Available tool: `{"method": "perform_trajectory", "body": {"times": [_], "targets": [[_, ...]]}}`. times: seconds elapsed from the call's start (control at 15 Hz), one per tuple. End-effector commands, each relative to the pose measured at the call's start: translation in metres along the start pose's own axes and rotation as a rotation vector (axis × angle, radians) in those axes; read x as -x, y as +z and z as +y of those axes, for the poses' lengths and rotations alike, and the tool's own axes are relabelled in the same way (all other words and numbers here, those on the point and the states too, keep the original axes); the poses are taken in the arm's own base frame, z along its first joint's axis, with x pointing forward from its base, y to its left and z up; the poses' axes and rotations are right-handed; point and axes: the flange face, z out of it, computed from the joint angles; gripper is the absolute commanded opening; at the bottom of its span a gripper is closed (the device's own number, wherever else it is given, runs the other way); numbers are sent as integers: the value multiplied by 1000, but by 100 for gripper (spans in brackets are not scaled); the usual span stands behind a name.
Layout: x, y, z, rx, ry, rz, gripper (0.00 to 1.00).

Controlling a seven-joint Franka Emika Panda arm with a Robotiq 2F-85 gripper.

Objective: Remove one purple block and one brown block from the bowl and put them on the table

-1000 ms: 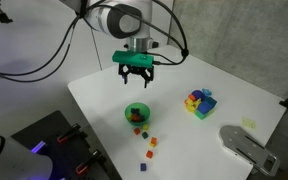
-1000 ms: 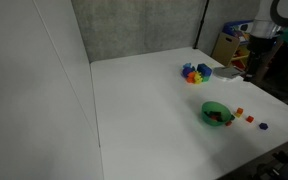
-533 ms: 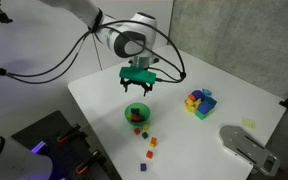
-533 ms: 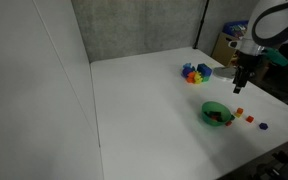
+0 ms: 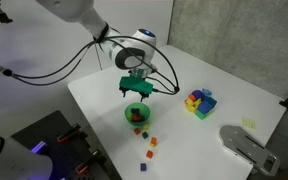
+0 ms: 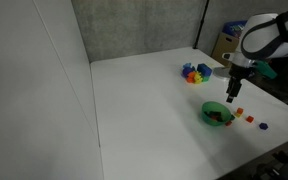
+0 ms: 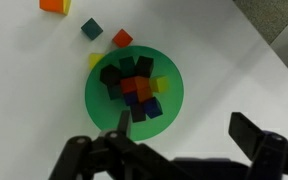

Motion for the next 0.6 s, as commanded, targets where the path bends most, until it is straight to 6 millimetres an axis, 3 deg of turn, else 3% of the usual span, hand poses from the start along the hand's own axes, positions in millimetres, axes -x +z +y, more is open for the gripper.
{"method": "perform_trajectory", "body": {"times": [0.0,0.53], "targets": [[0,-1,0,0,0,0,100],[-24,55,25,-35,-19,-16,100]]}}
